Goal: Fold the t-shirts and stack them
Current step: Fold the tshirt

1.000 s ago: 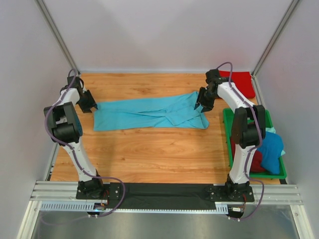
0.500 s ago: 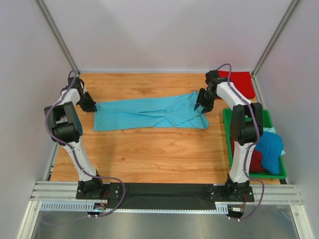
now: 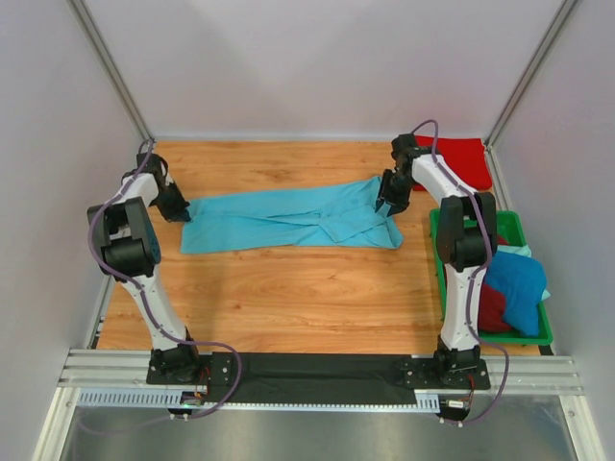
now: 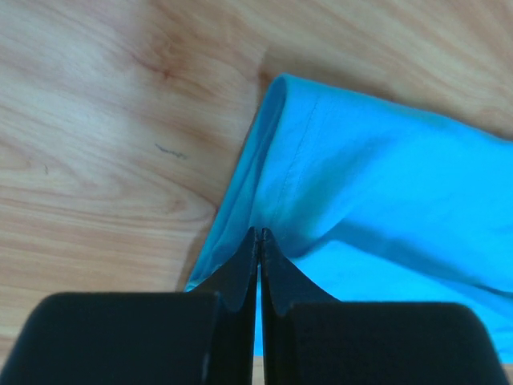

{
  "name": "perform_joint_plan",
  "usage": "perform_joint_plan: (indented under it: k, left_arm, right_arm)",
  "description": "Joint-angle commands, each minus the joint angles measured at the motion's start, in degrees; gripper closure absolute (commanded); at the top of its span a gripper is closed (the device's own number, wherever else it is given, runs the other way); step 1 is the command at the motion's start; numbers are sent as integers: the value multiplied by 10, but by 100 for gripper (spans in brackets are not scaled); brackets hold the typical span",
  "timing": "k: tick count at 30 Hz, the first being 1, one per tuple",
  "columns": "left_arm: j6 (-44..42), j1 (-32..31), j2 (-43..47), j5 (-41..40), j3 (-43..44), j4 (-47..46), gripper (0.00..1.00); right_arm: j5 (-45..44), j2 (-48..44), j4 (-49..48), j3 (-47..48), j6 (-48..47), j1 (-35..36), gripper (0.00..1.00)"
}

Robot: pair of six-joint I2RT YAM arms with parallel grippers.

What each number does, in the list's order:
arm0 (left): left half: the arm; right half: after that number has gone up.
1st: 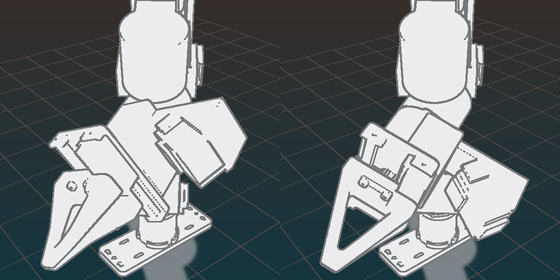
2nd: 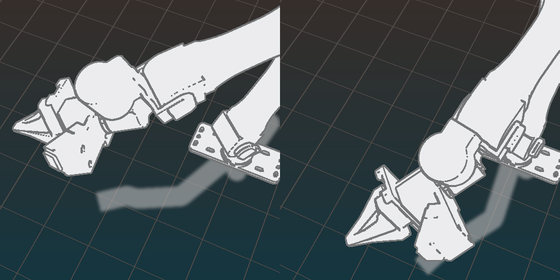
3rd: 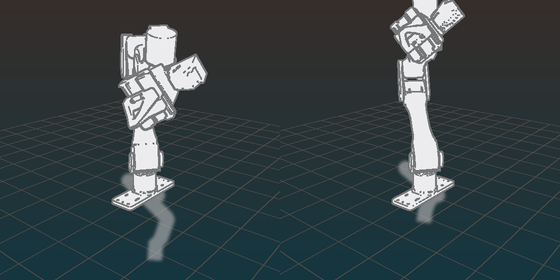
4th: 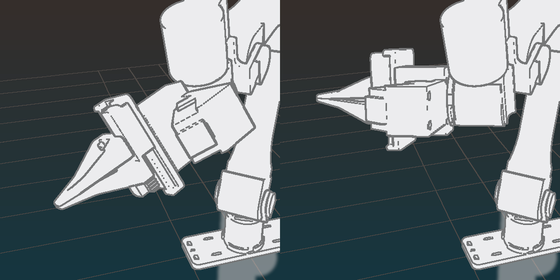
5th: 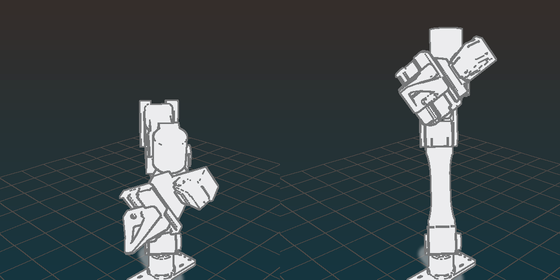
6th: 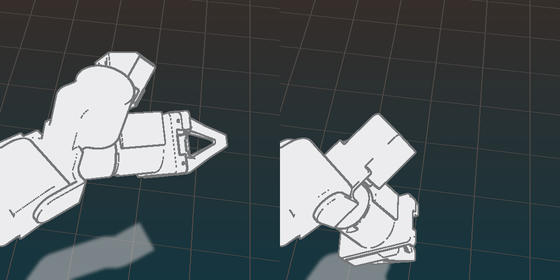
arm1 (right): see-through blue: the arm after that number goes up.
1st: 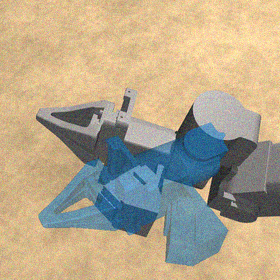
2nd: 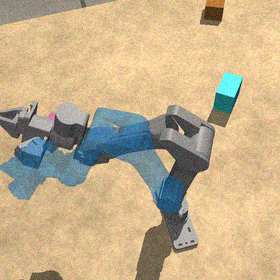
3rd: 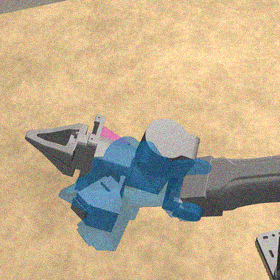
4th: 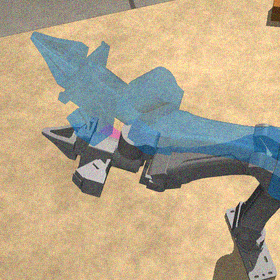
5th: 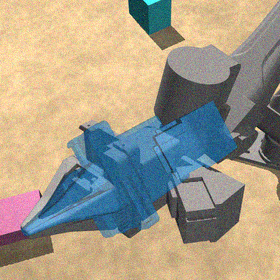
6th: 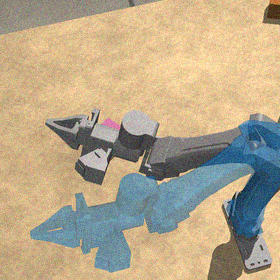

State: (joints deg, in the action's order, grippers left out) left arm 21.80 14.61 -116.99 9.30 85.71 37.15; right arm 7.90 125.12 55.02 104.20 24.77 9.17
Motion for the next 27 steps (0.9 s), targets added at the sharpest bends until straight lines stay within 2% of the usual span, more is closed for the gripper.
perform_joint_plan:
  k: [1,14,27]
  left_arm:
    - [-3,-9,48,-4,-13,14,100]
    - [-6,-9,92,-20,-28,33,100]
    - [3,-8,86,-22,-13,50,100]
  right_arm:
    - [-21,6,10,17,-21,-3,58]
    - [-7,14,-9,-10,-20,-3,64]
    - [10,15,-19,-22,-16,-3,67]
